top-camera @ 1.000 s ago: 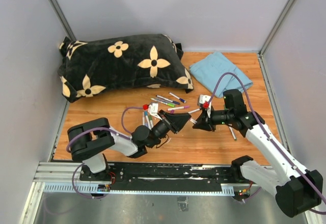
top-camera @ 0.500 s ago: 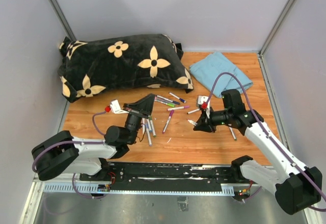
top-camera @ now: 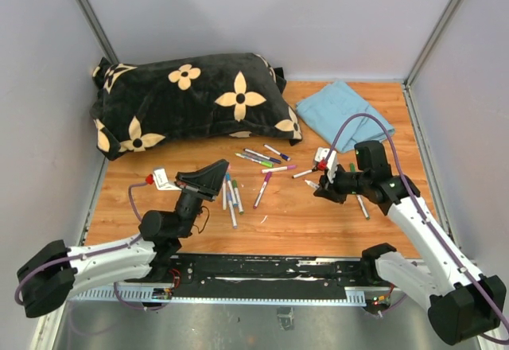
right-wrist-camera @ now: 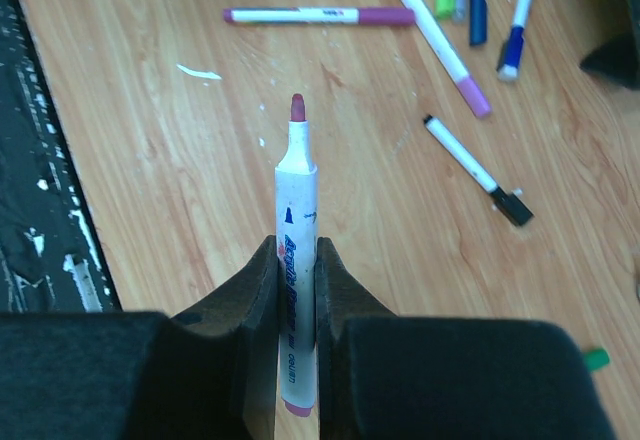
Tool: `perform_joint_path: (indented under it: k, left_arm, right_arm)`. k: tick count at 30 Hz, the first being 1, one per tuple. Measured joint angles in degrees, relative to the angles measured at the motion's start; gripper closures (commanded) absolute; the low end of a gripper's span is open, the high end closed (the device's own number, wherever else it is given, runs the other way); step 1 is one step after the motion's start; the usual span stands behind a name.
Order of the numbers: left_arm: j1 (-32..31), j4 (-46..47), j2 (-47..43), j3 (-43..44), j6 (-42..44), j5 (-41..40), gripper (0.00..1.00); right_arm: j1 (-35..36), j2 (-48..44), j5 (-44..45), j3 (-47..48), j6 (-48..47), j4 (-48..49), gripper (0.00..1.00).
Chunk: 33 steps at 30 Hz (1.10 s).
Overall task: Open the pen caps
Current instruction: Place the pen at the center of the board.
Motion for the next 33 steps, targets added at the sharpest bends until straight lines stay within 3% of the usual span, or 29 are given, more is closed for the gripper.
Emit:
perform_joint_path:
  k: [7,12,21,33]
  left_arm:
    - [0.0,-16.65,-10.19,-0.04,-0.96,4.07,1.0]
    - [0.0,-21.9,-13.07,-1.14,-1.92,5.84,1.0]
    - [0.0,-24.3,-11.32,-1.97,-3.89,7.76,1.0]
    - [0.0,-24.02,-9.55,-2.03,-5.14,8.17,1.0]
  right_arm:
    - [-3.61,0.11,8.15,-0.04,-0.59,-2.25,0.97]
    - [-4.57,0.2,14.99,-1.07,-0.46,-3.19,0.96]
    - [-7.85,0.59,21.38,-3.56,0.33,-4.94,0.95]
    - [-8.94,8.92,27.56,-3.17,3.19,-4.98,0.94]
